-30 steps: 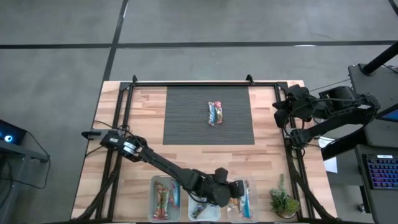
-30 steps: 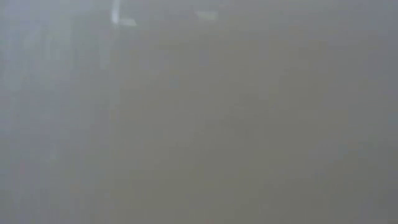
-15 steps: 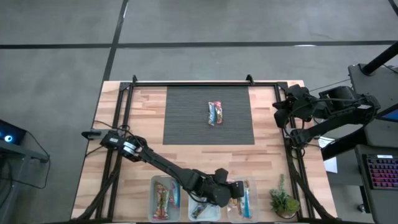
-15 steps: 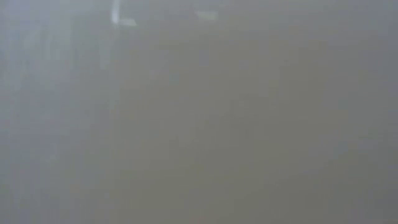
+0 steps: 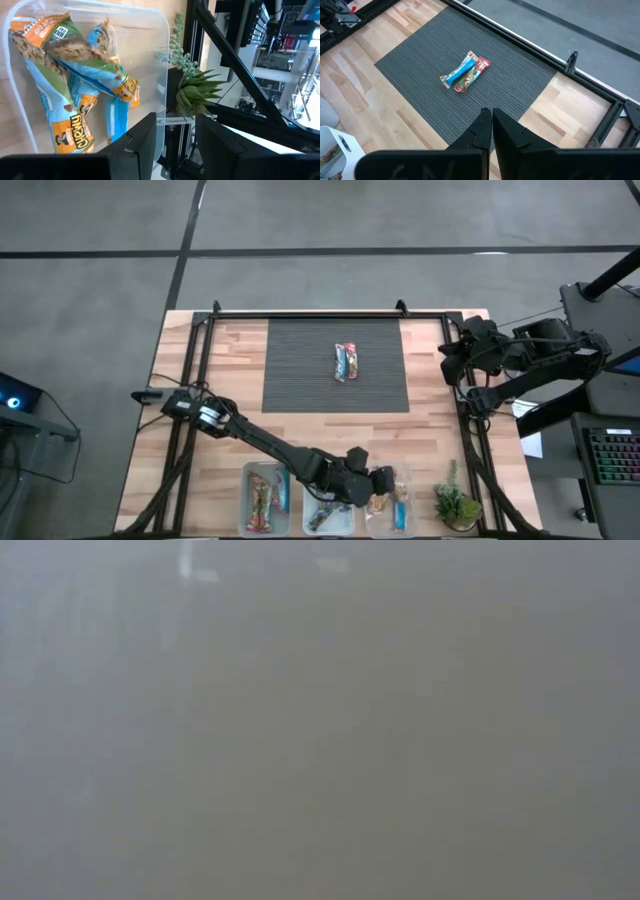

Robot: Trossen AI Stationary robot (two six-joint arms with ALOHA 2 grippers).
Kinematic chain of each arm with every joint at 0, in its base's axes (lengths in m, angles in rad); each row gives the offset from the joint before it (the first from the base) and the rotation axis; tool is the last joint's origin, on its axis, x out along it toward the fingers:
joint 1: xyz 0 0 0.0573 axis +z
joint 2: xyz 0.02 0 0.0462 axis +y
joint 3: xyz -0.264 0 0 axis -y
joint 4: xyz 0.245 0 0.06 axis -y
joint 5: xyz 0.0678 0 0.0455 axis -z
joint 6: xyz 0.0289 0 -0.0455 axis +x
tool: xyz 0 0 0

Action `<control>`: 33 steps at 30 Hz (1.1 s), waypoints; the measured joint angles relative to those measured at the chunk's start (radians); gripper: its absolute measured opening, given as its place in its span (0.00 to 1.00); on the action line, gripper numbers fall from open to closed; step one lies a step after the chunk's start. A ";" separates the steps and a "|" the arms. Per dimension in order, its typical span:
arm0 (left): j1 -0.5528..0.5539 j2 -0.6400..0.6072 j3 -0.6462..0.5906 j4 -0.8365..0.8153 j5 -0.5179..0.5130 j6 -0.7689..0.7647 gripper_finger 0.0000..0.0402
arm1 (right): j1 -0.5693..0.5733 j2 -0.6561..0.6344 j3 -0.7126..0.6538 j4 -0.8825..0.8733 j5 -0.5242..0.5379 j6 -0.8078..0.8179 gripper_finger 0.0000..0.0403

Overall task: Pick and place Granola Bars by type
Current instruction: Put the red granola bar into the gray bin

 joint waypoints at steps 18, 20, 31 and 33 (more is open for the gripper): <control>0.000 0.000 0.000 0.004 -0.003 0.018 0.21 | 0.000 0.000 0.000 0.000 0.000 0.000 0.02; 0.001 0.000 0.000 0.004 -0.008 0.018 0.15 | 0.000 0.000 0.000 0.000 0.000 0.000 0.02; 0.001 0.000 0.000 0.009 -0.022 0.027 0.00 | 0.000 0.000 0.000 0.000 0.000 0.000 0.02; 0.001 -0.007 0.000 0.011 -0.022 0.052 0.00 | 0.000 0.000 0.000 0.000 0.000 0.000 0.02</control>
